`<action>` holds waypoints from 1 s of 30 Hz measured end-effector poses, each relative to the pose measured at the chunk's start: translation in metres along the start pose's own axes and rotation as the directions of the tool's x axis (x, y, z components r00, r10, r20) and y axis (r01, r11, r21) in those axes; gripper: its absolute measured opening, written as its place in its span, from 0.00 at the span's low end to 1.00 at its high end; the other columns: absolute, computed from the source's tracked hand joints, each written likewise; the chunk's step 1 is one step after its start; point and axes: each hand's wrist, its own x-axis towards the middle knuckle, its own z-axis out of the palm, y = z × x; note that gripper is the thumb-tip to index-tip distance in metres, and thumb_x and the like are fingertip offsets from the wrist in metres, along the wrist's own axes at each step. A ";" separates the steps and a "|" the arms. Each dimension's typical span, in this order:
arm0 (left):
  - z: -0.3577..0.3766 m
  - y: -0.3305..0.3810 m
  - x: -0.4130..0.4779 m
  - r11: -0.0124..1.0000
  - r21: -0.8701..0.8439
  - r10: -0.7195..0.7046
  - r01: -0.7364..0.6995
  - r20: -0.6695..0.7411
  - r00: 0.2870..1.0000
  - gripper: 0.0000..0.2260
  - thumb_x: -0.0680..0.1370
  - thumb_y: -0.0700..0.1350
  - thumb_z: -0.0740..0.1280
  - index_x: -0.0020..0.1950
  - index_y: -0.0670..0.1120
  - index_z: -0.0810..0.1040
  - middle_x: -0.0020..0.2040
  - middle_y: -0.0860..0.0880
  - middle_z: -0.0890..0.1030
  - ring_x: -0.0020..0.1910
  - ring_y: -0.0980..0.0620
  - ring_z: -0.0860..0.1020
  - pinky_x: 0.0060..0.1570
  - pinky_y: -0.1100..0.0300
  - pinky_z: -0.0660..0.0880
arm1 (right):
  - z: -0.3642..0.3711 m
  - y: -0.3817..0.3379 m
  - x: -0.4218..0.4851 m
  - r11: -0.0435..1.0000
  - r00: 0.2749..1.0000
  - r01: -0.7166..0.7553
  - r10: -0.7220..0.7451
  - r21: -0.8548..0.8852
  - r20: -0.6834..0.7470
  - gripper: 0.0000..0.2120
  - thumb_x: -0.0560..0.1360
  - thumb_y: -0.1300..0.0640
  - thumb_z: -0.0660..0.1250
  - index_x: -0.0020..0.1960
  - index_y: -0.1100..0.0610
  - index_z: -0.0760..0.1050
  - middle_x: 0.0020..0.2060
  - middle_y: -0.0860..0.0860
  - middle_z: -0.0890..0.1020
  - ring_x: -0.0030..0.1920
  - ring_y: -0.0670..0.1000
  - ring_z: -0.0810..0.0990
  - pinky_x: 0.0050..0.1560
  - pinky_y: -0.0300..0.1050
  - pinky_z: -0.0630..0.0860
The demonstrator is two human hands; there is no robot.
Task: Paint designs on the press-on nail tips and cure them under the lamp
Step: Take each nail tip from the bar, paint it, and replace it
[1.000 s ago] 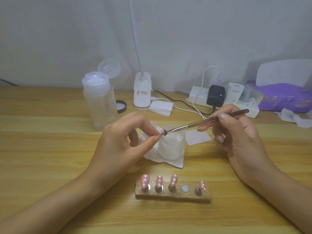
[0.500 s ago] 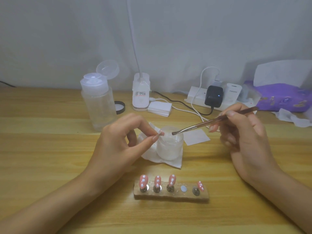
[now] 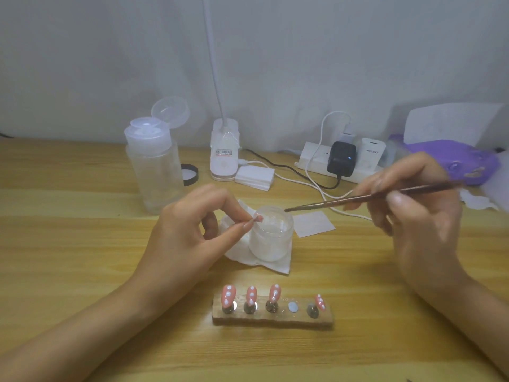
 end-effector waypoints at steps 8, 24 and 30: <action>0.003 -0.001 0.001 1.000 -0.002 0.001 -0.001 -0.018 1.000 0.08 0.73 0.55 0.70 0.39 0.53 0.79 0.40 0.60 0.78 0.28 0.55 0.69 0.34 0.75 0.64 | -0.004 -0.007 0.000 0.996 0.978 0.087 -0.088 0.015 0.191 0.10 0.71 0.63 0.57 0.43 0.51 0.73 0.37 0.56 0.78 0.29 0.53 0.74 0.29 0.39 0.70; -0.008 0.001 0.006 0.770 -0.619 -0.047 0.156 0.188 0.981 0.04 0.73 0.43 0.73 0.45 0.53 0.83 0.44 0.48 0.86 0.45 0.51 0.85 0.44 0.67 0.78 | 0.044 -0.040 -0.008 0.982 0.991 0.012 0.012 -0.186 0.131 0.02 0.77 0.55 0.70 0.49 0.48 0.79 0.38 0.48 0.81 0.32 0.51 0.81 0.29 0.39 0.75; -0.008 0.002 0.006 0.654 -0.730 -0.051 0.197 0.218 0.975 0.08 0.73 0.40 0.73 0.41 0.49 0.75 0.40 0.51 0.85 0.34 0.62 0.80 0.34 0.76 0.72 | 0.072 -0.046 0.004 0.888 0.956 0.076 0.065 -0.454 0.288 0.06 0.73 0.54 0.74 0.47 0.55 0.82 0.35 0.49 0.75 0.36 0.52 0.75 0.32 0.44 0.73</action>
